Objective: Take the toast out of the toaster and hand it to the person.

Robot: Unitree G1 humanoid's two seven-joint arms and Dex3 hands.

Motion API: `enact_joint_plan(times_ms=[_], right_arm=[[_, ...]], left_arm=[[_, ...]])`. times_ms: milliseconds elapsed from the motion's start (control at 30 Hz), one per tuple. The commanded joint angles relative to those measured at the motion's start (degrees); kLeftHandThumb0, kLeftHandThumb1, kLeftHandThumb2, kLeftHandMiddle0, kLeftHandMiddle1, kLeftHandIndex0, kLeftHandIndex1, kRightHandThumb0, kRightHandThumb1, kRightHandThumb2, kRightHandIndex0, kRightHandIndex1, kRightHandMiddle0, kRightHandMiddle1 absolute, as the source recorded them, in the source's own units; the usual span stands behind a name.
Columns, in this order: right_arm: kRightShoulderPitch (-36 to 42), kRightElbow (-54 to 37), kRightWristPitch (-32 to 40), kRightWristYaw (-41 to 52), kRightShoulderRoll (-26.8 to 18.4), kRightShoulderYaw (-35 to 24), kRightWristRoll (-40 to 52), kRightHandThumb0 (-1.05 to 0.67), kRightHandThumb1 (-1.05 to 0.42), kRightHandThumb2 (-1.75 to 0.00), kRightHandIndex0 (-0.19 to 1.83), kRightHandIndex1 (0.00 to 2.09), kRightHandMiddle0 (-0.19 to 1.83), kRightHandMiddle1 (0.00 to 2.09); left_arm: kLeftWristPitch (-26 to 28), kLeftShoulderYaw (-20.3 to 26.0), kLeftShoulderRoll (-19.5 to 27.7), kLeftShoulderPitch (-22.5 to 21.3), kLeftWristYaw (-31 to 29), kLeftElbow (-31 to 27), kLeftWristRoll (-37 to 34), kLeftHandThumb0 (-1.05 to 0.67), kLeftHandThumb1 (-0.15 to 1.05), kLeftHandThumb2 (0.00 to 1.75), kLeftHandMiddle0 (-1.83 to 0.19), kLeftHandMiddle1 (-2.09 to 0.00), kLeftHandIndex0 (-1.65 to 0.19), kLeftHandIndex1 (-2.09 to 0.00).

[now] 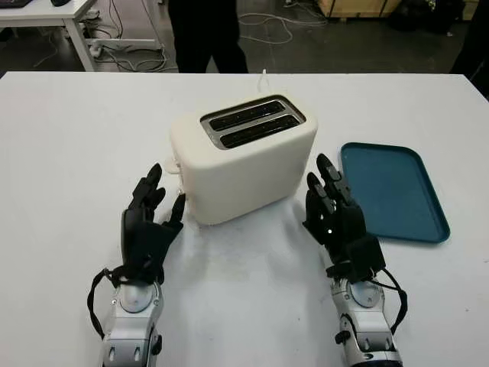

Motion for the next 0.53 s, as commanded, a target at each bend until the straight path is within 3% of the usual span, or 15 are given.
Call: enact_joint_plan(times_ms=[0, 100, 233, 500], right_arm=[[0.3, -1.6, 0.8, -0.3, 0.2, -0.1, 0.3, -0.53, -0.92, -0.68, 0.15, 0.01, 0.14, 0.01], [0.0, -1.9, -0.1, -0.2, -0.8, -0.5, -0.5, -0.61, -0.92, -0.67, 0.16, 0.01, 0.14, 0.01], [-0.2, -0.8, -3.8, 3.4, -1.4, -2.0, 3.6, -0.58, -0.92, -0.66, 0.13, 0.0, 0.12, 0.0], [-1.2, 0.1, -4.3, 5.1, -1.2, -3.8, 6.1, -0.54, -0.92, -0.63, 0.07, 0.0, 0.1, 0.0]], left_arm=[[-1.0, -0.2, -0.6, 1.0, 0.4, -1.2, 0.3, -0.56, 0.92, 0.55, -0.06, -0.71, -0.31, -0.03], [-1.3, 0.1, -0.9, 1.0, 0.1, -1.8, -0.8, -0.53, 0.92, 0.54, -0.05, -0.73, -0.31, -0.02], [-0.8, 0.5, -0.7, 0.8, -0.3, -2.5, -1.4, -0.53, 0.92, 0.55, -0.02, -0.8, -0.31, -0.02], [4.8, 1.5, -0.5, 0.8, -1.8, -8.2, -3.4, -0.5, 0.92, 0.56, 0.0, -0.68, -0.27, 0.0]])
